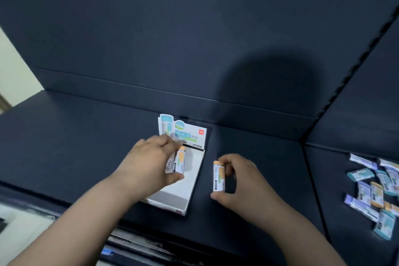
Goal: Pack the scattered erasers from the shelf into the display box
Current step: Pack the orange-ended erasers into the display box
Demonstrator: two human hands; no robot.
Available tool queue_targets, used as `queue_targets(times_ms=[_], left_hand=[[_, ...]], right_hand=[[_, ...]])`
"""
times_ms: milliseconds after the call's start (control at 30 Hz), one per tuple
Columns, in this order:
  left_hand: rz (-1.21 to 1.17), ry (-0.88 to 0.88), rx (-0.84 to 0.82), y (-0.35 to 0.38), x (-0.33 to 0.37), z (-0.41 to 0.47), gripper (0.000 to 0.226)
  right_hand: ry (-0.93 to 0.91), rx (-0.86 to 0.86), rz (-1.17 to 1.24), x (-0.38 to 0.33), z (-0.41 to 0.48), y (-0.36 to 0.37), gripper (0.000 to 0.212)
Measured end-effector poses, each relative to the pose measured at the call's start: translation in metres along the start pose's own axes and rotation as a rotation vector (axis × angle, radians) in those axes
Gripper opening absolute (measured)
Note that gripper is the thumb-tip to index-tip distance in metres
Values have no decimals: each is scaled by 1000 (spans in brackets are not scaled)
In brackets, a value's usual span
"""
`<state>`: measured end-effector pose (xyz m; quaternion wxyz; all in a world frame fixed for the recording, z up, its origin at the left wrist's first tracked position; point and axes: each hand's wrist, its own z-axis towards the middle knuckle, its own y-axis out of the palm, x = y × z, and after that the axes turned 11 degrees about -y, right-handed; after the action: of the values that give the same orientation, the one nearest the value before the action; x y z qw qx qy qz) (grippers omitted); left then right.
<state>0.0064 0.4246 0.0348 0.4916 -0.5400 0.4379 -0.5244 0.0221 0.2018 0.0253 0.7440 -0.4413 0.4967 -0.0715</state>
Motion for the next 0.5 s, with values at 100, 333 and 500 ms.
queue_targets(times_ms=[100,333,500], left_hand=[[43,54,-17,3,-10,8,74],[-6,206,-31,22,-29,27,70],[8,291,-23,33,-41,41,64]], right_hand=[[6,20,-47,-10,11,11,51],[103,52,-249,-34,48,41,55],[173,20,-493,-36,69,63,47]])
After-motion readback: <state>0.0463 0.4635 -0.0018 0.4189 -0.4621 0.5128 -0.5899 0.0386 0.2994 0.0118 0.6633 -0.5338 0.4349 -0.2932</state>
